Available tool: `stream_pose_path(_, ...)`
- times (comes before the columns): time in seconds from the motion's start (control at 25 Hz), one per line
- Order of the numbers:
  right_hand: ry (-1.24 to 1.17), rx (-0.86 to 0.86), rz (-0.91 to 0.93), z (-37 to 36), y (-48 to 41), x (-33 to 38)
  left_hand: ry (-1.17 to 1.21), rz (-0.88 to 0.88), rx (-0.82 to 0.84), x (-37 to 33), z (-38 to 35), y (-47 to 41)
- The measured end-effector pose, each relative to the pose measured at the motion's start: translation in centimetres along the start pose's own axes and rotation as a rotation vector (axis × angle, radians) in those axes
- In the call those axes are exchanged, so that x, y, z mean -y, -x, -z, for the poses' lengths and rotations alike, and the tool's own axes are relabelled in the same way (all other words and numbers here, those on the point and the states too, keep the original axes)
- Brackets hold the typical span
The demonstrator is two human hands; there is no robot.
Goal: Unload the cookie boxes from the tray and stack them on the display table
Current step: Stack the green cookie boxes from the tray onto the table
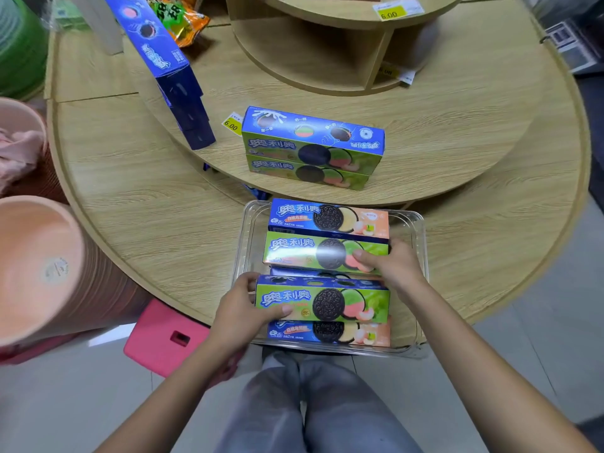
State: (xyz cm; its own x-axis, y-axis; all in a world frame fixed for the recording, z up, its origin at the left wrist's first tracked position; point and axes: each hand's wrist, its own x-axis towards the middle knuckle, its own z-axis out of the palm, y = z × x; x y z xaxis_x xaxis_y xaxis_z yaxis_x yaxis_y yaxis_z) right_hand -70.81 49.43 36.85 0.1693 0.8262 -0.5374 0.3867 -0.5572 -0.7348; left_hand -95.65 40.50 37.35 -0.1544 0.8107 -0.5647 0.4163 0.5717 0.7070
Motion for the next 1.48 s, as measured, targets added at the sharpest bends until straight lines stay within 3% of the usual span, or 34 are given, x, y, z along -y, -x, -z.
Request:
stream_pose_path(0.56,-0.102,-0.130,-0.020,1.4,1.4,-2.7,0.053,-0.094,0.123,1.6,3.6,-0.3)
stream_pose_path(0.72,-0.177,0.012,0.026,2.6,1.9,-1.8,0.041,-0.153,0.167,1.4,4.0,-0.3)
stream_pose_path(0.96,0.018,0.193,0.124,5.0,2.5,-0.1,0.104,-0.197,0.153,1.2,5.1,0.2)
stream_pose_path(1.12,0.053,0.120,0.247,6.0,3.8,1.5,0.186,-0.236,0.161,0.0,7.1,0.1)
stream_pose_path(1.48,-0.203,-0.122,0.468,13.0,5.1,9.1,0.253,-0.454,0.058,-9.2,13.5,-2.3)
